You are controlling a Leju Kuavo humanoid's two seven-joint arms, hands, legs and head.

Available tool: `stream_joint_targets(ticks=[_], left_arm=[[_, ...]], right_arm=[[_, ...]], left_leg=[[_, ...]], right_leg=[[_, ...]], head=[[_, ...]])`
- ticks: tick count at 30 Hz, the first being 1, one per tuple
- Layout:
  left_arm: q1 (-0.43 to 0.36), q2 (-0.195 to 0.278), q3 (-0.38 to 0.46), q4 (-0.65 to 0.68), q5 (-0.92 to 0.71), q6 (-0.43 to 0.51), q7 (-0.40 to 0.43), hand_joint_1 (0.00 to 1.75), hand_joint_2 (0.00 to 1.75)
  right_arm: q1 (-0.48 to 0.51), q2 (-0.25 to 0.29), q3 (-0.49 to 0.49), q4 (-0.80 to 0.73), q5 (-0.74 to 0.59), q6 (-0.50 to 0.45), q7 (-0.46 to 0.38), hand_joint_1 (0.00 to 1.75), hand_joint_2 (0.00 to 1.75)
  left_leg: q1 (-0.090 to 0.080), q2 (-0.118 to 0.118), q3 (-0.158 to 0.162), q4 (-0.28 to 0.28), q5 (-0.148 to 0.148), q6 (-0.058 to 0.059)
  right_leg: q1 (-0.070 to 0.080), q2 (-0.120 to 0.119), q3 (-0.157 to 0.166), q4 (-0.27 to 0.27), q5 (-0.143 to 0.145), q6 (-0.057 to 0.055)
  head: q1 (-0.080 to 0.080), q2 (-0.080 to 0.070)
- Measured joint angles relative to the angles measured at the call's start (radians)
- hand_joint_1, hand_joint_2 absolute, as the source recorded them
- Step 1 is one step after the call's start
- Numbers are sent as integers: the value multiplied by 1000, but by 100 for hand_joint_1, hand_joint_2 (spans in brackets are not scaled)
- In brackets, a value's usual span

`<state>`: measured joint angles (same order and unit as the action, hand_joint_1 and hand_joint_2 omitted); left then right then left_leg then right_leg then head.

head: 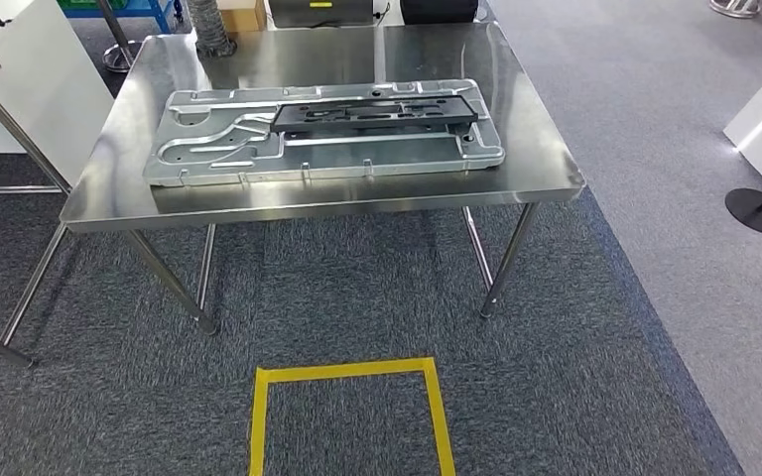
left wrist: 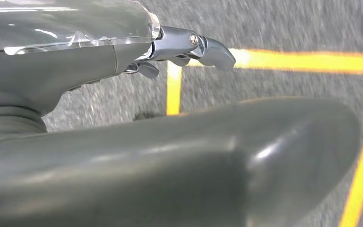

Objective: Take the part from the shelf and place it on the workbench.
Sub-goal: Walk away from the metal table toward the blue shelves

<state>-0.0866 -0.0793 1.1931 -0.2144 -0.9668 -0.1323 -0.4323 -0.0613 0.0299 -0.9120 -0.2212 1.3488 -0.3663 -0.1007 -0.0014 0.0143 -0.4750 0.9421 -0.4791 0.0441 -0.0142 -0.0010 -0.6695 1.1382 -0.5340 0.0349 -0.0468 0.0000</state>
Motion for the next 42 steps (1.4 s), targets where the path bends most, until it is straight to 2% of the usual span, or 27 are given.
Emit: stream_joint_targets(ticks=[1,2,3,4,6,8,9,11,12,14,16,17,19,21,23,24,26,28,29,31,32,33,34,35,38,39,42], left_arm=[[0,0,0,0,0,1,0,0,0],[0,0,0,0,-1,2,0,0,0],[0,0,0,0,-3,3,0,0,0],[0,0,0,0,-4,4,0,0,0],[0,0,0,0,-6,4,0,0,0],[0,0,-1,0,-7,5,-1,0,0],[0,0,-1,0,-7,5,-2,0,0],[0,1,-1,0,-8,6,-3,0,0],[2,2,-1,0,-9,6,-3,0,0],[5,4,-1,0,-11,7,-3,0,0],[6,4,-3,0,-15,7,-3,0,0],[6,4,-4,0,-17,7,-3,0,0],[6,3,-8,0,-19,7,-3,0,0],[4,4,-12,0,-21,8,-3,0,0],[-1,4,-17,0,-23,9,-3,0,0],[-3,4,-19,0,-23,9,-3,0,0],[-5,5,-21,0,-24,11,-5,0,0],[-3,5,-22,0,-25,12,-7,0,0],[-2,5,-22,0,-25,13,-7,0,0],[-1,7,-22,0,-24,13,-8,0,0],[-1,8,-22,0,-24,14,-8,0,0],[0,8,-22,0,-24,14,-7,0,0],[0,8,-22,0,-24,15,-6,0,0],[1,8,-22,0,-24,15,-5,0,0],[1,8,-22,0,-25,17,0,0,0],[1,7,-22,0,-25,18,1,0,0],[0,8,-22,0,-22,22,5,0,0]], right_arm=[[-1,3,2,2,2,5,2,0,0],[-1,6,3,3,5,10,4,0,0],[-1,9,4,5,8,15,6,0,0],[-1,11,6,6,11,18,8,0,0],[-3,14,11,7,11,23,10,0,0],[-8,14,13,8,2,25,8,0,0],[-9,14,13,8,-4,25,6,0,0],[-10,15,13,9,-11,25,0,0,0],[-10,16,13,9,-13,25,-2,0,0],[-10,18,12,11,-17,26,-5,0,0],[-10,18,12,11,-19,30,-6,0,0],[-9,18,12,11,-19,32,-7,0,0],[-9,18,12,12,-17,39,-9,0,0],[-9,20,12,13,-13,43,-12,0,0],[-9,22,12,14,-9,44,-16,0,0],[-10,23,12,14,-9,45,-18,0,0],[-11,23,12,14,-8,45,-25,0,0],[-10,23,12,14,-9,45,-34,0,0],[-9,24,12,14,-10,45,-38,0,0],[-7,25,12,15,-13,45,-44,0,0],[-7,25,12,15,-15,45,-45,0,0],[-7,26,12,15,-18,46,-47,0,0],[-7,26,12,15,-21,46,-48,0,0],[-7,26,11,15,-24,46,-49,0,0],[-9,26,10,15,-27,46,-51,0,0],[-9,26,10,15,-28,46,-52,0,0],[-9,29,9,16,-28,47,-53,0,0]], left_leg=[[-1,1,-16,2,12,1],[-2,1,-33,6,22,1],[-3,2,-49,11,32,-1],[-4,2,-66,18,40,-3],[-5,2,-98,36,53,-8],[-7,2,-122,54,64,-17],[-7,3,-128,59,71,-22],[-6,3,-136,62,84,-34],[-5,1,-142,68,75,-40],[0,-4,-165,130,4,-52],[5,-6,-196,253,-93,-62],[8,-6,-203,309,-117,-66],[11,-6,-178,342,-99,-69],[13,-6,-88,241,-48,-66],[10,-8,19,89,-50,-56],[8,-9,49,39,-63,-49],[5,-9,58,6,-70,-32],[6,-5,45,3,-53,-15],[6,-3,36,1,-43,-8],[4,-2,17,2,-27,0],[2,-1,7,3,-20,1],[1,-1,-2,5,-15,1],[0,0,-10,9,-11,1],[-1,0,-17,14,-8,-1],[-4,-1,-31,30,-6,-8],[-6,0,-35,34,-5,-12],[-7,-1,-40,41,-5,-29]], right_leg=[[-1,0,-14,68,-42,3],[-1,0,-19,121,-59,5],[-1,0,-11,147,-52,6],[-1,0,15,136,-28,6],[0,-1,114,17,14,0],[5,0,206,-121,5,-9],[8,0,226,-157,-5,-15],[9,-1,221,-172,0,-27],[7,-3,213,-174,10,-35],[3,-6,189,-177,34,-48],[4,-7,160,-175,57,-52],[5,-7,144,-173,68,-52],[5,-7,112,-166,88,-48],[4,-6,84,-157,105,-42],[6,-5,67,-147,119,-32],[7,-6,64,-145,126,-25],[7,-7,60,-148,139,-11],[3,-5,48,-129,117,1],[2,-4,33,-93,80,5],[0,-4,-8,30,-15,9],[0,-4,-24,92,-44,11],[0,-4,-28,129,-51,12],[1,-4,-13,128,-39,12],[1,-4,21,88,-16,9],[6,-4,153,-114,35,-7],[8,-4,171,-148,36,-12],[7,-5,170,-166,38,-30]], head=[[0,0],[0,0],[0,0],[0,0],[0,0],[0,0],[0,0],[0,0],[0,0],[0,0],[0,0],[0,0],[0,0],[0,0],[0,0],[0,0],[0,0],[0,0],[0,0],[0,0],[0,0],[0,0],[0,0],[0,0],[0,0],[0,0],[0,0]])
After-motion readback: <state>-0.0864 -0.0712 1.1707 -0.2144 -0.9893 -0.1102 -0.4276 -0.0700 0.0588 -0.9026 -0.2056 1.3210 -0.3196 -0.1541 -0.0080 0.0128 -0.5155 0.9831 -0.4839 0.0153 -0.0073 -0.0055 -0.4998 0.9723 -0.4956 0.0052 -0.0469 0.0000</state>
